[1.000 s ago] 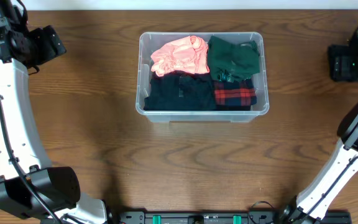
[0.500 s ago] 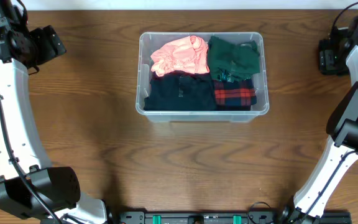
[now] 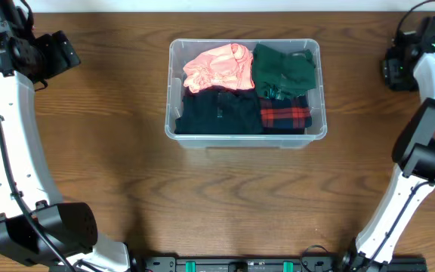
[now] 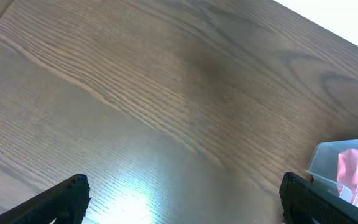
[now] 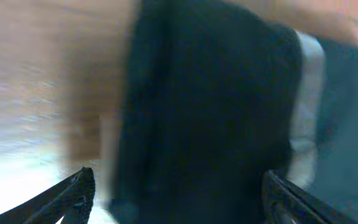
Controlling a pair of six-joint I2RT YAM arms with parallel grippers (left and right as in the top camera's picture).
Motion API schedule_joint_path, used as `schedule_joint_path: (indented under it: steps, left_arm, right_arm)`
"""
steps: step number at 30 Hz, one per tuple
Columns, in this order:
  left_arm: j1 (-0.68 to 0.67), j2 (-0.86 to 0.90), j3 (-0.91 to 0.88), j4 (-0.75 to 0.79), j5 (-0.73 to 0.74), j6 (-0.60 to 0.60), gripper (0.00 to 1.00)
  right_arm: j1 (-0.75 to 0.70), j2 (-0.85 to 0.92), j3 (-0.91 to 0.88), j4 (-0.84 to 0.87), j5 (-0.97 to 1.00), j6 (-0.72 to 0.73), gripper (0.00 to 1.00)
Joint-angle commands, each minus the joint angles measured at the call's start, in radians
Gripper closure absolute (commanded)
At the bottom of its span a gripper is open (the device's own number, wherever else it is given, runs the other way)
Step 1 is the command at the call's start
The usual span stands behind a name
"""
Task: Pack container
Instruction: 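Reach the right gripper to the remaining black garment and grasp it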
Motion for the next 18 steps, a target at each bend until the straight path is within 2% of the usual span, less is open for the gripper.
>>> schedule_joint_path:
  steps: [1,11,18]
  left_arm:
    - [0.003,0.001,0.001,-0.002,-0.009,0.002,0.02]
    - [0.003,0.001,0.001,-0.002,-0.009,0.002,0.02]
    - [0.003,0.001,0.001,-0.002,-0.009,0.002,0.02]
  right_arm:
    - [0.047,-0.024,0.016,0.01,0.02,-0.026,0.17]
    - [0.053,-0.024,0.016,0.027,0.062,-0.014,0.2]
    - [0.048,-0.023,0.013,0.047,0.073,0.027,0.31]
